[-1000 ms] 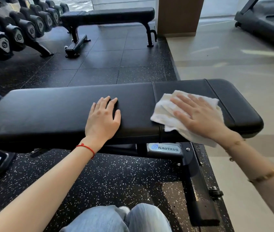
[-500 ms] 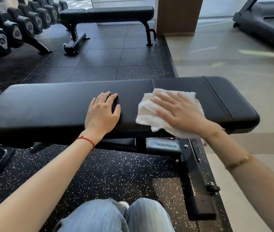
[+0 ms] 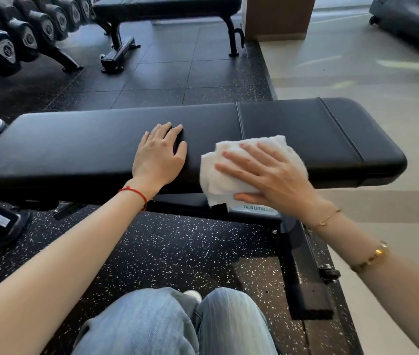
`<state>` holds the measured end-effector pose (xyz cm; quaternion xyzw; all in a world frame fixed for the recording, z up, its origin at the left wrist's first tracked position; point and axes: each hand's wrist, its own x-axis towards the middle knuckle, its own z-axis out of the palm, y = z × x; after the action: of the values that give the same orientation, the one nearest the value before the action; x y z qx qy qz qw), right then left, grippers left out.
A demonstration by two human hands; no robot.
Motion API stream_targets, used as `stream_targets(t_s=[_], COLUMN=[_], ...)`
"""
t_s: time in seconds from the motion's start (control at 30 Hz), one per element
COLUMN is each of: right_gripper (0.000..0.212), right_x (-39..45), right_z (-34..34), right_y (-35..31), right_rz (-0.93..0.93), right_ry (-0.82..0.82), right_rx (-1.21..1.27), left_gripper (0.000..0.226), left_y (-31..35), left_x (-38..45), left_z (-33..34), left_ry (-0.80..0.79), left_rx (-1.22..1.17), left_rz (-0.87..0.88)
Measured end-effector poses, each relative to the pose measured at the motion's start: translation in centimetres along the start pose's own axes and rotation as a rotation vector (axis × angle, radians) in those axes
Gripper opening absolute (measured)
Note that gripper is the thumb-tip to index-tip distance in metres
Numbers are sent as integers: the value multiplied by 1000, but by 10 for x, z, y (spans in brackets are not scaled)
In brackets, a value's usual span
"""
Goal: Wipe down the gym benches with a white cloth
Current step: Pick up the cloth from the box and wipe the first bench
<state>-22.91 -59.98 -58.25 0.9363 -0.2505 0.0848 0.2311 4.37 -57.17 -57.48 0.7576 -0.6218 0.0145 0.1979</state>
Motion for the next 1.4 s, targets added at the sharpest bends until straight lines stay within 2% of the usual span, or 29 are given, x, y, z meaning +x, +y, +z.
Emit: stream_targets(t_s=[0.07, 0.17, 0.37, 0.57, 0.67, 0.77, 0.83, 0.9, 0.97, 1.07, 1.2, 1.33, 1.4], right_gripper=[63, 64, 66, 67, 66, 59, 57, 56, 54, 52, 54, 56, 57], right_x=[-23, -36, 33, -2, -31, -41, -26, 4, 32, 44, 10, -41, -55], right_z=[4, 5, 0, 0, -6, -10, -9, -2, 0, -1, -7, -6, -2], right_y=[15, 24, -29, -5, 20, 45, 53, 58, 57, 51, 47, 64, 81], right_rz=[26, 86, 24, 107, 222, 441, 591, 685, 720, 726, 759, 967, 1007], right_ry=[54, 51, 7, 7, -23, -92, -139, -254, -334, -361, -355, -359, -360], right_rx=[-8, -9, -78, 50, 121, 281, 384, 433, 444, 462, 445, 379, 387], left_gripper=[49, 50, 49, 48, 48, 49, 50, 51, 49, 48, 51, 54, 56], left_y=[0, 3, 6, 0, 1, 1, 4, 7, 11, 31, 82, 127, 141], left_x=[0, 1, 3, 3, 1, 1, 1, 2, 6, 19, 27, 18, 11], left_z=[0, 0, 0, -4, -5, -5, -4, -3, -4, -1, 3, 13, 22], left_ry=[2, -2, 6, 24, 26, 13, -7, -21, -27, -59, -102, -173, -191], left_rx=[-1, -3, -21, -23, -17, -19, -6, 3, -18, -75, -111, -98, -84], left_rz=[1, -4, -9, 17, 14, 12, 14, 0, -10, -8, 58, 101, 111])
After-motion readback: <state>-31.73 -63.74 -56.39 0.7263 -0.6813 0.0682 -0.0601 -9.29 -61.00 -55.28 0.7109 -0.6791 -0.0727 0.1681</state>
